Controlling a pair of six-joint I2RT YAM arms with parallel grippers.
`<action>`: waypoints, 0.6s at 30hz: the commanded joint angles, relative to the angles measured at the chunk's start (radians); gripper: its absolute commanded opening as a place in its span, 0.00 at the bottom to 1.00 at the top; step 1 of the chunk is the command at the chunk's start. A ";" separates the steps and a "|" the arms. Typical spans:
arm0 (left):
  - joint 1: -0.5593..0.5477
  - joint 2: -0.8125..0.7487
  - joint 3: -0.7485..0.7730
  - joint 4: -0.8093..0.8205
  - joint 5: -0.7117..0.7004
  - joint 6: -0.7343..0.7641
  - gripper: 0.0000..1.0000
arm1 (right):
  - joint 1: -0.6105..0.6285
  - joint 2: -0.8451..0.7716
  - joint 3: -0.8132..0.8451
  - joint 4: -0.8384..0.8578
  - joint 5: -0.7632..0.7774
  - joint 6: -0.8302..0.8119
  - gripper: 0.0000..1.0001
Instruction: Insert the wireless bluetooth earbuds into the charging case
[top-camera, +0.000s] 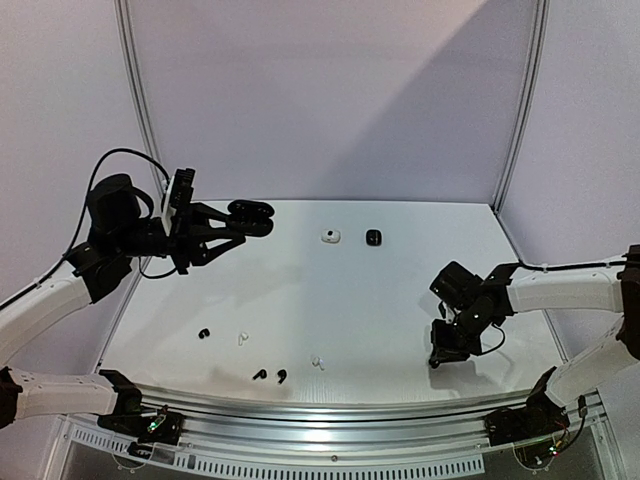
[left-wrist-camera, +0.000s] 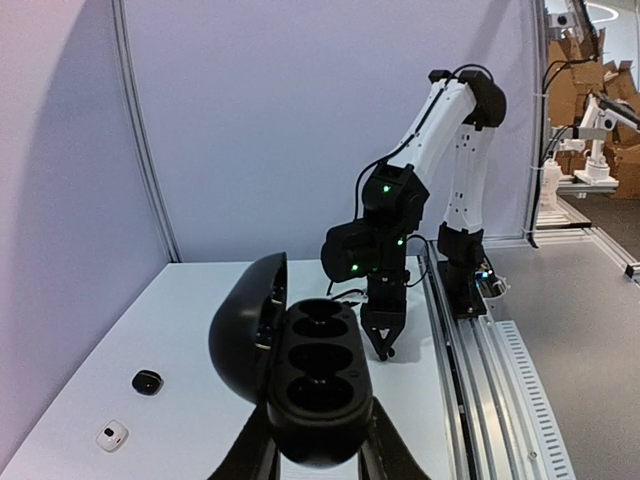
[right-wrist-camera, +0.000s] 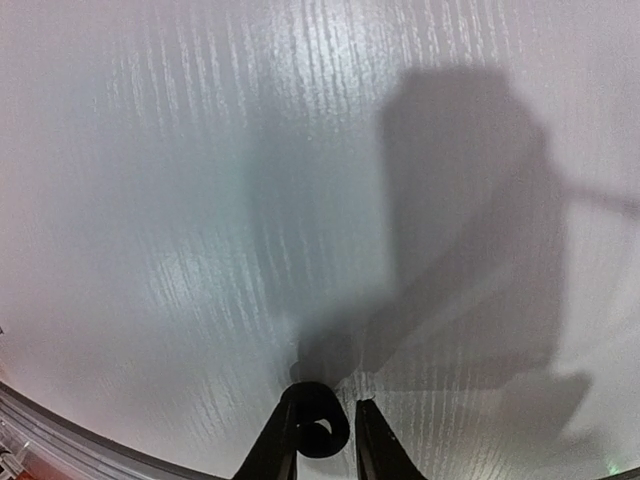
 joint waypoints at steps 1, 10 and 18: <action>0.004 -0.016 -0.010 0.005 0.003 0.014 0.00 | 0.006 0.037 0.006 -0.017 0.016 -0.019 0.20; 0.004 -0.023 -0.006 -0.010 -0.007 0.040 0.00 | 0.009 0.015 -0.056 0.060 -0.042 0.004 0.07; 0.004 -0.024 -0.007 -0.010 -0.008 0.052 0.00 | 0.011 0.007 -0.051 0.065 -0.060 0.001 0.00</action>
